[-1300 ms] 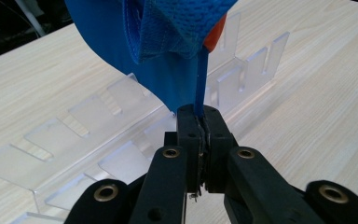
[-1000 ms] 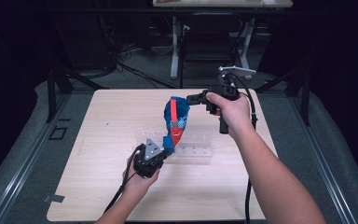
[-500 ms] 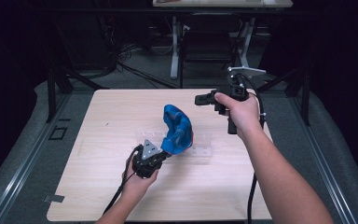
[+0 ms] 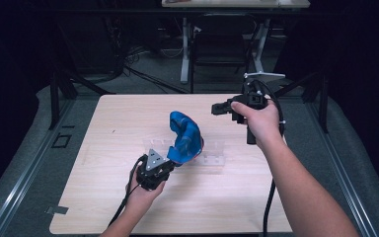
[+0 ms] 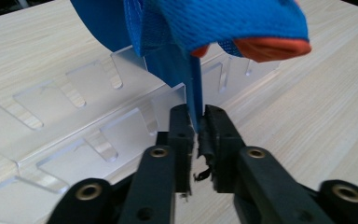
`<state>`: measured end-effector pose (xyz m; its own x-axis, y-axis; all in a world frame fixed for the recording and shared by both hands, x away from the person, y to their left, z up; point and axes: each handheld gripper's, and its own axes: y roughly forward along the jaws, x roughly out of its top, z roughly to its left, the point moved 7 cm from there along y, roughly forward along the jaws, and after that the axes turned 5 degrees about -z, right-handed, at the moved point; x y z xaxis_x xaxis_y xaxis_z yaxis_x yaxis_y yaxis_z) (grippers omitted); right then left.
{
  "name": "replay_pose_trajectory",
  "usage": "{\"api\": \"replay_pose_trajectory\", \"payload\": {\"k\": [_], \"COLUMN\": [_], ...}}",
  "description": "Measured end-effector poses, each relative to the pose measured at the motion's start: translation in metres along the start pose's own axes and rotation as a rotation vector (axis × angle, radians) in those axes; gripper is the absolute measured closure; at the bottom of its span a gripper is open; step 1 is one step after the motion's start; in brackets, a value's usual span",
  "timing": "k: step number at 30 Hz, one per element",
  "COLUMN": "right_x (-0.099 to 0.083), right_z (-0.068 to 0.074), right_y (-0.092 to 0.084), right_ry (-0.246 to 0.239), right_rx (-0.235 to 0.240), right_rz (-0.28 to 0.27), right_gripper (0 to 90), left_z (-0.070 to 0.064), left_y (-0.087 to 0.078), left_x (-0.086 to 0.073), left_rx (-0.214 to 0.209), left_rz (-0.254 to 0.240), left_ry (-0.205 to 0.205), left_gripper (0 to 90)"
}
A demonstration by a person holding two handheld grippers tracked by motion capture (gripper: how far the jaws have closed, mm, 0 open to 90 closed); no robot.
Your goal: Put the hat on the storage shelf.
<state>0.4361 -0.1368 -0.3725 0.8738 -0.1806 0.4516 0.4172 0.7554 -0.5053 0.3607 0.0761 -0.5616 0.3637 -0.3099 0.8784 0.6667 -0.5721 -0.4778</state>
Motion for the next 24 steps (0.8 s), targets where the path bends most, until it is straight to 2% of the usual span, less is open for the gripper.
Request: {"api": "replay_pose_trajectory", "payload": {"k": [6,9,13,19,24], "right_x": [-0.005,-0.008,-0.016,-0.028,-0.039], "right_z": [-0.01,-0.015,-0.018,-0.033,-0.043], "right_y": [-0.007,-0.01,-0.013,-0.017,-0.02], "right_ry": [-0.026,-0.069,-0.095,-0.15,-0.155], "right_rx": [-0.049,-0.105,-0.122,-0.206,-0.221], "right_rz": [0.001,0.004,0.019,0.032,0.034], "right_gripper": [82.4,81.0,79.3,75.0,73.2], "left_z": [0.009,0.016,0.026,0.04,0.051], "left_y": [-0.014,-0.022,-0.034,-0.053,-0.067], "left_x": [-0.008,-0.014,-0.022,-0.036,-0.048], "left_rx": [0.009,0.019,0.023,0.045,0.059], "left_rz": [-0.007,-0.006,-0.016,0.004,0.009], "left_ry": [-0.024,-0.027,-0.055,-0.089,-0.11], "left_gripper": [64.4,59.1,52.8,47.6,46.9]}}
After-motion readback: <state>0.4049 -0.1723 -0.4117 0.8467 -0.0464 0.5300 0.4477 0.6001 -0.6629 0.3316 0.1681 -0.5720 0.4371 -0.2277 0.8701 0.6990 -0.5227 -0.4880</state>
